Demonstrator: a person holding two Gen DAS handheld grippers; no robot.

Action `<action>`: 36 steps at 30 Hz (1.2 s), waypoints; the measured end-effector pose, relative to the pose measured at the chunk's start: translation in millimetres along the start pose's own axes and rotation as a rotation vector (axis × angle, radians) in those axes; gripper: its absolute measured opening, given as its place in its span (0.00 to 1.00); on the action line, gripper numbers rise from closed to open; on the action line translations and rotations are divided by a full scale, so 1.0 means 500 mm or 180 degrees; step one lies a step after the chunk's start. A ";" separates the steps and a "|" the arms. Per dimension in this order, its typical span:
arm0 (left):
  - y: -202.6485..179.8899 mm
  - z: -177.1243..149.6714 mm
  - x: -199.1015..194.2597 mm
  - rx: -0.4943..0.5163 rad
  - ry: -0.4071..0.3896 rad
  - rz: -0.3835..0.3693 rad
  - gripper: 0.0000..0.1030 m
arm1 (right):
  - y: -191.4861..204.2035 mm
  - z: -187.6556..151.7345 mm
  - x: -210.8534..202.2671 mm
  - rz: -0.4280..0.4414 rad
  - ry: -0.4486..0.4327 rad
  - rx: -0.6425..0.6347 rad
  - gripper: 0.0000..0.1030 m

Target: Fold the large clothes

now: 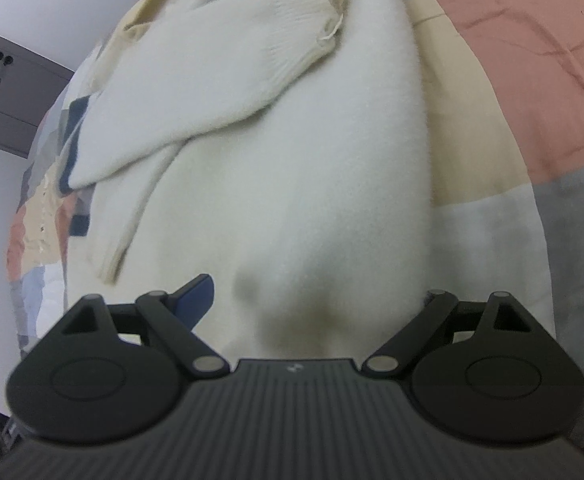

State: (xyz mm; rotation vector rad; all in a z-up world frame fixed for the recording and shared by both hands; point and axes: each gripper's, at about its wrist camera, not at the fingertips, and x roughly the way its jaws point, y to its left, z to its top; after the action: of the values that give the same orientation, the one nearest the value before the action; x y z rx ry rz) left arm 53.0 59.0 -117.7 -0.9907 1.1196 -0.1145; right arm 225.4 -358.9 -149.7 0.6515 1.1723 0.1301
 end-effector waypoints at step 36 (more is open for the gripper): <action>-0.020 -0.031 -0.082 0.0343 -0.0420 -0.1185 0.13 | -0.014 -0.084 -0.210 0.0490 -0.0962 -0.0258 0.20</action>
State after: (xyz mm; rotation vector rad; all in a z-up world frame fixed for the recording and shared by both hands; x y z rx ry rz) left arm 24.9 65.5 -83.0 -1.0850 0.7917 -0.3998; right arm 144.2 -391.7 -77.6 0.6640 0.8221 0.2011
